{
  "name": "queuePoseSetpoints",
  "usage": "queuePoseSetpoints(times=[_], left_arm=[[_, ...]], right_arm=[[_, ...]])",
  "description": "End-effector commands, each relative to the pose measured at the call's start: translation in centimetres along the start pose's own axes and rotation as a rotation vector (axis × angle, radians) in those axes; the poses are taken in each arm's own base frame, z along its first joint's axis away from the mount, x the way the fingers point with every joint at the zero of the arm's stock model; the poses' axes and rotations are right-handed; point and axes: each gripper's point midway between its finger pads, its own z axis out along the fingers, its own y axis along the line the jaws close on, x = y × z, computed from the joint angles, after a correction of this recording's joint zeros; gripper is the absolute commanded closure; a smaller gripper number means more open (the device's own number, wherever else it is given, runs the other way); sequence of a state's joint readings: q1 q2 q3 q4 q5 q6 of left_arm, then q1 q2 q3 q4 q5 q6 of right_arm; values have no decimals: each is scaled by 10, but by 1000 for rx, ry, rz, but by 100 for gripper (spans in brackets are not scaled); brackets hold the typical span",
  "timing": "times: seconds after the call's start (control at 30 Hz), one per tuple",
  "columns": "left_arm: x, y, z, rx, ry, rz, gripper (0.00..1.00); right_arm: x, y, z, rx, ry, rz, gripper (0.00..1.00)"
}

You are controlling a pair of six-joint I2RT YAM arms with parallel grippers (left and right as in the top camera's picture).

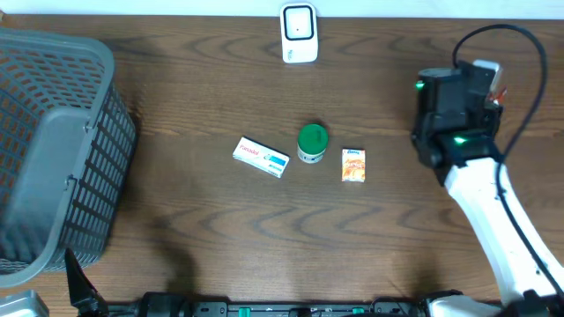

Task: Scan the item barcode
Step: 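Carry the Top bar left and set it right of the orange packet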

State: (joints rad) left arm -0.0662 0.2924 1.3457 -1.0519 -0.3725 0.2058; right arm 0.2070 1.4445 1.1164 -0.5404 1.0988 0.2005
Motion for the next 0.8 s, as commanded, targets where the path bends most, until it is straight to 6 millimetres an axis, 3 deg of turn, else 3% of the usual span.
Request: queuePoseSetpoints(times=[0.0, 0.17, 0.27, 0.33, 0.43, 0.47, 0.57, 0.63, 0.77], left_arm=[[0, 2, -2, -12, 0, -11, 14], [0, 2, -2, -12, -1, -11, 14], [0, 2, -2, -12, -1, -11, 14], [0, 2, -2, -13, -1, -11, 14], [0, 2, -2, -12, -1, -11, 14], [0, 2, -2, -12, -1, -11, 14], [0, 2, -2, -13, -1, -11, 14], [0, 2, -2, -13, -1, -11, 14], [0, 2, -2, -12, -1, -11, 14]], right_arm=[[12, 4, -5, 237, -65, -67, 98], [47, 71, -2, 200, -59, -309, 99], [71, 112, -11, 142, -69, -441, 99], [91, 144, -25, 28, -60, -513, 99], [108, 175, -47, -138, -38, -534, 99], [114, 186, -56, -201, -25, -540, 93], [132, 210, -80, -379, 29, -556, 53], [136, 215, -91, -453, 58, -556, 40], [131, 213, -114, -620, 121, -500, 27]])
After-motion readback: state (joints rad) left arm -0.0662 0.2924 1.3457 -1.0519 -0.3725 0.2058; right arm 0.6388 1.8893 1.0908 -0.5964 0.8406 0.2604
